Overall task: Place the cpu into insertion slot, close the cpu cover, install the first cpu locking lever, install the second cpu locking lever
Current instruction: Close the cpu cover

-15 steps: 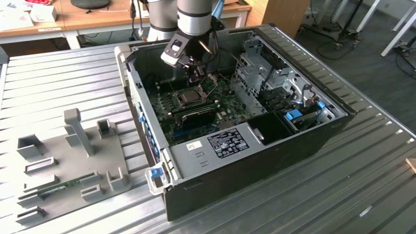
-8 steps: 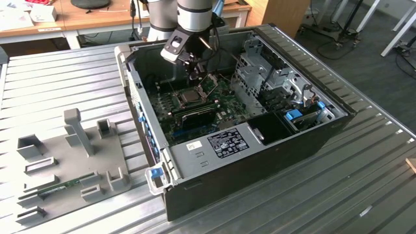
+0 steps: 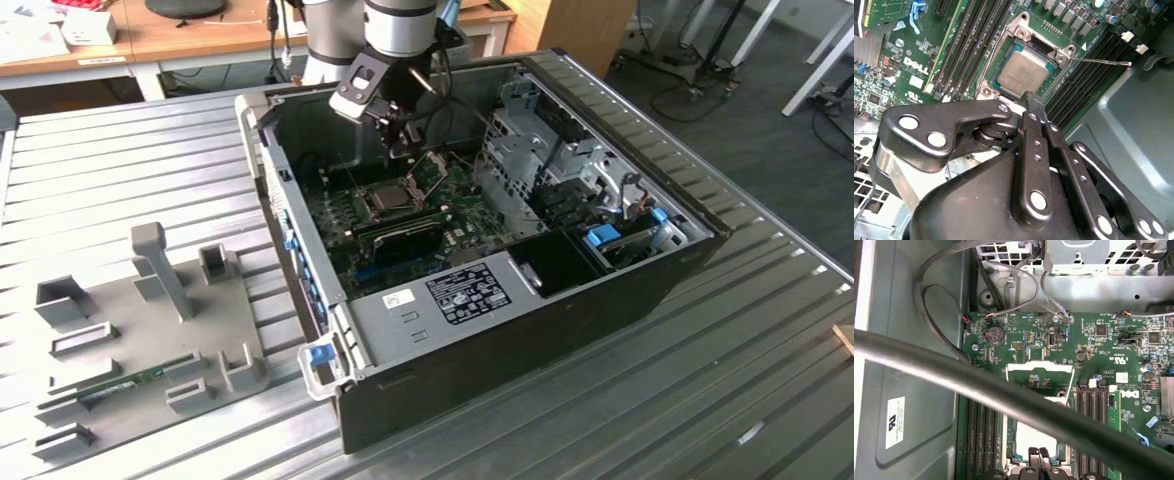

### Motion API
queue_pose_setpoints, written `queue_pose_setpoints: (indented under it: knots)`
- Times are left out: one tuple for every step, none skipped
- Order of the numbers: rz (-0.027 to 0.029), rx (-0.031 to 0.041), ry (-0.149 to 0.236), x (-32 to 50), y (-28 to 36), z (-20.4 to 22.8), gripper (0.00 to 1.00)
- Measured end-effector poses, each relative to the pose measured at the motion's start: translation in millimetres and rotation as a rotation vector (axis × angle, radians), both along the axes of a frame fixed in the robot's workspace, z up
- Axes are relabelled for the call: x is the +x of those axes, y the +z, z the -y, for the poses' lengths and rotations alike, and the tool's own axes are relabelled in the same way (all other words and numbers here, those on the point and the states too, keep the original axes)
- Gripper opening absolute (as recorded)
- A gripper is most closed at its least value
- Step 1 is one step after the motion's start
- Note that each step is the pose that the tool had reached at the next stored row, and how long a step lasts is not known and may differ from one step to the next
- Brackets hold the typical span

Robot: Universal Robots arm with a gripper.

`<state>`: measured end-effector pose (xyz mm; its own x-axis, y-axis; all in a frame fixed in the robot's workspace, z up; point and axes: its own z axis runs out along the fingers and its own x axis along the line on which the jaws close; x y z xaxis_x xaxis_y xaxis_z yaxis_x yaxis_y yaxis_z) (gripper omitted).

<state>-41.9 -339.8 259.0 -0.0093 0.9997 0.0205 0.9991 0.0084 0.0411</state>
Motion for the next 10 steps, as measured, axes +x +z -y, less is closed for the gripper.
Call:
queue_pose_setpoints:
  knots:
    - [0.0000, 0.0000, 0.000, 0.0, 0.0, 0.0, 0.11]
    - [0.0000, 0.0000, 0.000, 0.0, 0.0, 0.0, 0.11]
    - [-0.0001, -0.0002, 0.000, 0.0, 0.2, 0.0, 0.11]
    - [-0.0001, -0.0002, 0.000, 0.0, 0.2, 0.0, 0.11]
    - [-0.0001, -0.0003, 0.000, 0.0, 0.3, 0.0, 0.11]
    - [-0.0002, -0.0004, 0.000, 0.0, 0.4, 0.0, 0.11]
    - [-0.0002, -0.0003, 0.000, 0.0, 0.4, 0.0, 0.11]
    - [-0.0001, -0.0003, 0.000, 0.0, 0.4, 0.0, 0.11]
    - [-0.0001, -0.0002, 0.000, 0.0, 0.4, 0.0, 0.11]
    - [-0.0001, -0.0003, 0.000, 0.0, 0.5, 0.0, 0.11]
